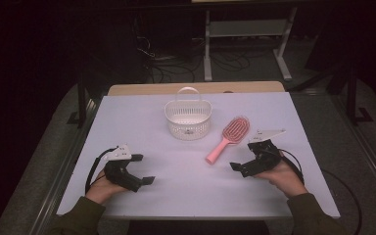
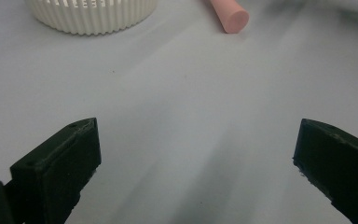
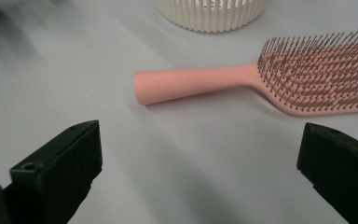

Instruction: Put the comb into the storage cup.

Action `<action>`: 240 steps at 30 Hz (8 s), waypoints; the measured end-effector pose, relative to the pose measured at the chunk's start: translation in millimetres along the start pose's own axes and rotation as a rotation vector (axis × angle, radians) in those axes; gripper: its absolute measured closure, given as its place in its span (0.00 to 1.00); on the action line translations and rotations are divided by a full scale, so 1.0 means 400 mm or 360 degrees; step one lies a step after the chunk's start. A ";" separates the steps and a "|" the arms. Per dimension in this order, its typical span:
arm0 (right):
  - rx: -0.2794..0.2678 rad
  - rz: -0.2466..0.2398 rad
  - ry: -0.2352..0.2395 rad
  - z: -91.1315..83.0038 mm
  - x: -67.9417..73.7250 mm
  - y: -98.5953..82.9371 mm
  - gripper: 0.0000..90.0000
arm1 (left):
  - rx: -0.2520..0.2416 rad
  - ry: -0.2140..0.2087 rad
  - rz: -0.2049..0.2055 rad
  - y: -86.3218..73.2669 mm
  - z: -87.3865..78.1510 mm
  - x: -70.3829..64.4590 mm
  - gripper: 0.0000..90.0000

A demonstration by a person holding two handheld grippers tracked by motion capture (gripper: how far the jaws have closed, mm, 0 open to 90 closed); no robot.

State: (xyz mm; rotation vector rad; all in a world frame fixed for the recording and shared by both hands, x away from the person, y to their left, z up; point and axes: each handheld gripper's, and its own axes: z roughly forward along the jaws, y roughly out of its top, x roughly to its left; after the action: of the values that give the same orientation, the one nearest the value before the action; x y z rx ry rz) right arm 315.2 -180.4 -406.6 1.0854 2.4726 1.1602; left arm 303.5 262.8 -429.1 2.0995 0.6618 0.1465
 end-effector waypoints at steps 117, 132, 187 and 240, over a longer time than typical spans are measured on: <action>0.0082 -0.0124 0.0195 0.202 0.057 0.160 0.99 | -0.0042 0.0003 -0.0031 -0.013 -0.009 0.004 0.00; 0.0182 -0.0135 0.0209 0.236 0.076 0.145 0.99 | -0.0036 0.0002 -0.0027 -0.014 -0.008 0.003 0.00; 0.0269 -0.0144 0.0174 0.197 0.077 0.104 0.99 | -0.0032 0.0000 -0.0031 -0.015 -0.009 0.005 0.00; 0.0303 -0.0081 0.0146 0.106 0.066 0.034 0.99 | -0.0030 -0.0001 -0.0034 -0.014 -0.007 0.005 0.00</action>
State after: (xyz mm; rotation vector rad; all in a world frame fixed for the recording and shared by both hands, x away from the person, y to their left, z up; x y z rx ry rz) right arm 323.1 -131.6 -421.8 1.0297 2.7109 0.9979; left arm 301.9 268.4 -432.4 2.0739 0.6797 0.1398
